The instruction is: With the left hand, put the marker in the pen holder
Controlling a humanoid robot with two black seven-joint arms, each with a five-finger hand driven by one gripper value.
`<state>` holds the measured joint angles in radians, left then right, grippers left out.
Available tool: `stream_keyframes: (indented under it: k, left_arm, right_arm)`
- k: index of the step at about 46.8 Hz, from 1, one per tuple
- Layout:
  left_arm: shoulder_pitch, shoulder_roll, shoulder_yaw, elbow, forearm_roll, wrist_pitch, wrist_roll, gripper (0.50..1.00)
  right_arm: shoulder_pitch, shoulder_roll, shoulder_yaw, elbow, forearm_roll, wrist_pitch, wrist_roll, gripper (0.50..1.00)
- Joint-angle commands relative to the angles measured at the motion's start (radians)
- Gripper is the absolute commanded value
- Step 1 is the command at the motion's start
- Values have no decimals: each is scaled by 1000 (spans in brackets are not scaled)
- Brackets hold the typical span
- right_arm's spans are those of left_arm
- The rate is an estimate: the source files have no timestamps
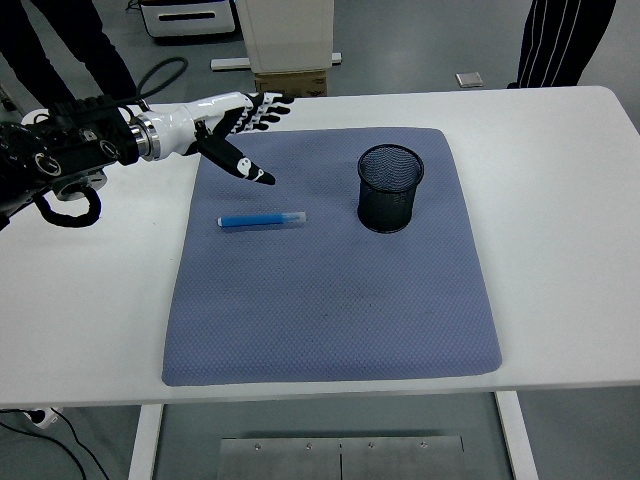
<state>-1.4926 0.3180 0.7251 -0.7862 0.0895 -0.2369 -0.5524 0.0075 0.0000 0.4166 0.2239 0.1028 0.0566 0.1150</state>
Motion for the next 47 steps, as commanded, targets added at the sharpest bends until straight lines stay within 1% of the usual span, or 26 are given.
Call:
stream_keyframes:
  k: [1, 6, 10, 11, 13, 15, 17, 18, 20, 21, 23, 28, 36, 47]
  left_arm:
    - [-24, 0, 37, -27, 30, -5, -3, 1000]
    - [-52, -2, 45, -56, 139, -2, 3, 1000]
    - [-55, -2, 53, -59, 187, -1, 12, 1000]
    - [-58, -2, 80, -59, 223, 1, 61, 1000]
    - [-60, -2, 95, -58, 234, 4, 97, 1000]
    - [-60, -2, 102, -58, 236, 14, 118, 1000]
    - [-60, -2, 102, -58, 236, 14, 118, 1000]
    - [-60, -2, 112, -56, 236, 51, 143, 1000]
    - [-60, -2, 112, -56, 236, 56, 149, 1000]
    - [-57, -2, 115, -56, 236, 70, 167, 1000]
    - [-52, -4, 115, -54, 236, 80, 178, 1000]
    - [-44, -23, 114, -53, 236, 108, 181, 1000]
    - [-20, -45, 112, -51, 234, 111, 181, 1000]
    - [-18, -63, 109, -51, 234, 113, 181, 1000]
  right_arm:
    - [0, 0, -1, 0, 0, 0, 0, 1000]
    - [0, 0, -1, 0, 0, 0, 0, 1000]
    - [0, 0, 1, 0, 0, 0, 0, 1000]
    - [0, 0, -1, 0, 0, 0, 0, 1000]
    - [0, 0, -1, 0, 0, 0, 0, 1000]
    - [0, 0, 1, 0, 0, 0, 0, 1000]
    - [0, 0, 1, 0, 0, 0, 0, 1000]
    - [0, 0, 1, 0, 0, 0, 0, 1000]
    - [0, 0, 1, 0, 0, 0, 0, 1000]
    - [0, 0, 1, 0, 0, 0, 0, 1000]
    - [0, 0, -1, 0, 0, 0, 0, 1000]
    - [0, 0, -1, 0, 0, 0, 0, 1000]
    - [0, 0, 1, 0, 0, 0, 0, 1000]
    - [0, 0, -1, 0, 0, 0, 0, 1000]
